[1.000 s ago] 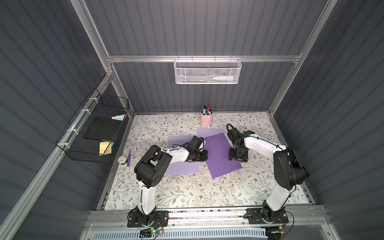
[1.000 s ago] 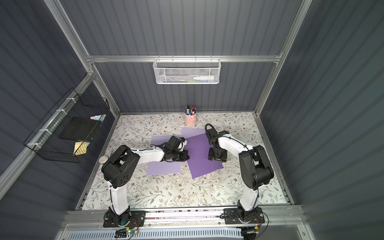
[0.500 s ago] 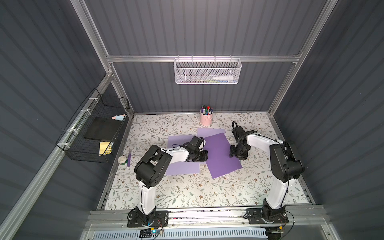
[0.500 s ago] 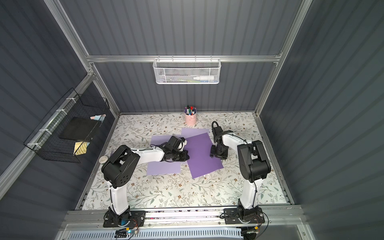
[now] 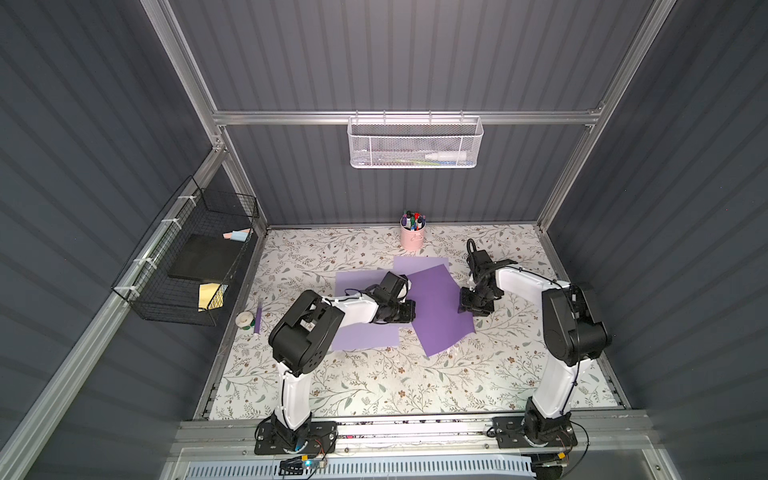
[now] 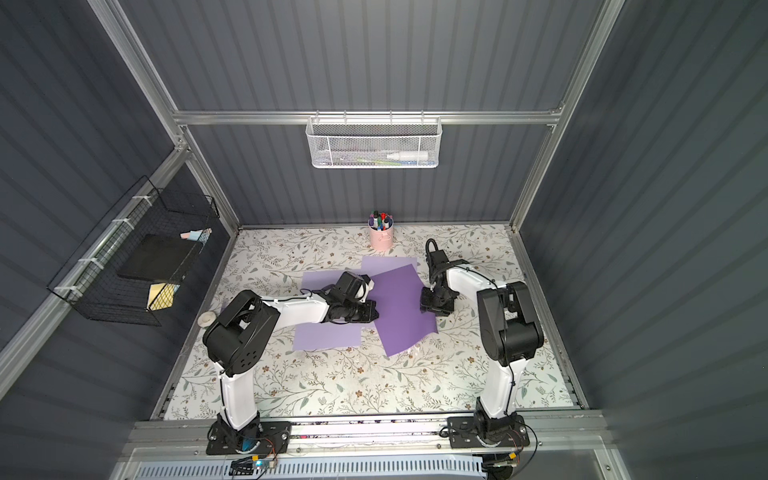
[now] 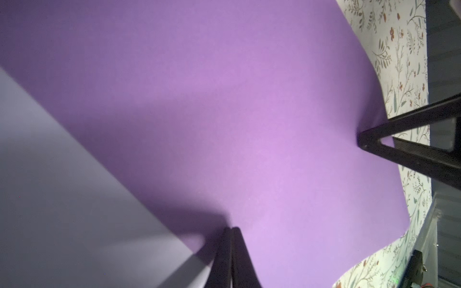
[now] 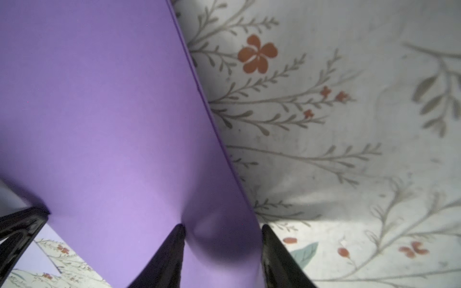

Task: Fold the rectangular paper in half along the long edge
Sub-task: Pick up the paper from the paper.

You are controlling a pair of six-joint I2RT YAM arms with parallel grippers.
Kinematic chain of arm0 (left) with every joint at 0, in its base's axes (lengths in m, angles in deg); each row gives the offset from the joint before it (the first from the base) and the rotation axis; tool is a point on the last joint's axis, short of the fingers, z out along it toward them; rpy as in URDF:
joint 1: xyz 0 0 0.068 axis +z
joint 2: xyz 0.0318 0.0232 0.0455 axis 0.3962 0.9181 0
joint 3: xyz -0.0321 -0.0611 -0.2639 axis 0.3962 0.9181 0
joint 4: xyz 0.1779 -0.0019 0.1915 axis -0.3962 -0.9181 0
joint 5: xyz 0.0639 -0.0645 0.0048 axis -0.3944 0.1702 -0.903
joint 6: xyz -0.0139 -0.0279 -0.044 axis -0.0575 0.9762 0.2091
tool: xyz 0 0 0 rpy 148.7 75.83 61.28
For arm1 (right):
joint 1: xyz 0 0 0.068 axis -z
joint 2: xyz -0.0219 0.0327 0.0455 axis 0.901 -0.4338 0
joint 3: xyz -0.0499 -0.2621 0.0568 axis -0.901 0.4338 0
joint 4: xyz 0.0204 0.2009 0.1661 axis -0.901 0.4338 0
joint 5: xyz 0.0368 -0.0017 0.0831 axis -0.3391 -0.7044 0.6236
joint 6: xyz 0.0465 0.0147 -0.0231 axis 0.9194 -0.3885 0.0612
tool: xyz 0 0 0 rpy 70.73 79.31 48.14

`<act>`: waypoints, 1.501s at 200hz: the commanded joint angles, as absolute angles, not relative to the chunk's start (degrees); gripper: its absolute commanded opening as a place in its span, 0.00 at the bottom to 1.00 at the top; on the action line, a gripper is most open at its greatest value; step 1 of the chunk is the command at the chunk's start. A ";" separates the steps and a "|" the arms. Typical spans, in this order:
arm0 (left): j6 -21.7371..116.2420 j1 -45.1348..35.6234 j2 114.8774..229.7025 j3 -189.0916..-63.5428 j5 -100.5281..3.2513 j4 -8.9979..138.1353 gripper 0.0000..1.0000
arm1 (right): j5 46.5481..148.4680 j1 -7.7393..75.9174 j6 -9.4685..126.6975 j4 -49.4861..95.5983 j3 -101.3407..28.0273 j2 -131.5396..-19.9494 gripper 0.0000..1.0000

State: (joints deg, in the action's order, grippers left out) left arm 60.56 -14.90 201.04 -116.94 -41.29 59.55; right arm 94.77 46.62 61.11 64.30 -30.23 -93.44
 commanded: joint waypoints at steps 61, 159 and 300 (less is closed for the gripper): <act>59.24 -15.77 205.96 -114.21 -44.40 47.99 0.07 | 94.91 46.80 59.84 67.00 -32.70 -91.43 0.43; 59.15 -15.76 206.46 -114.68 -44.26 47.73 0.08 | 93.57 46.76 61.00 72.29 -34.90 -89.09 0.31; 59.26 -15.86 206.35 -114.35 -44.17 47.99 0.08 | 97.73 46.62 61.53 69.94 -32.26 -91.97 0.22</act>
State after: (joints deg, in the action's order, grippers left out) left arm 60.56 -14.87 201.19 -117.29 -41.27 59.06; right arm 97.74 46.62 61.20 69.37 -33.46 -90.62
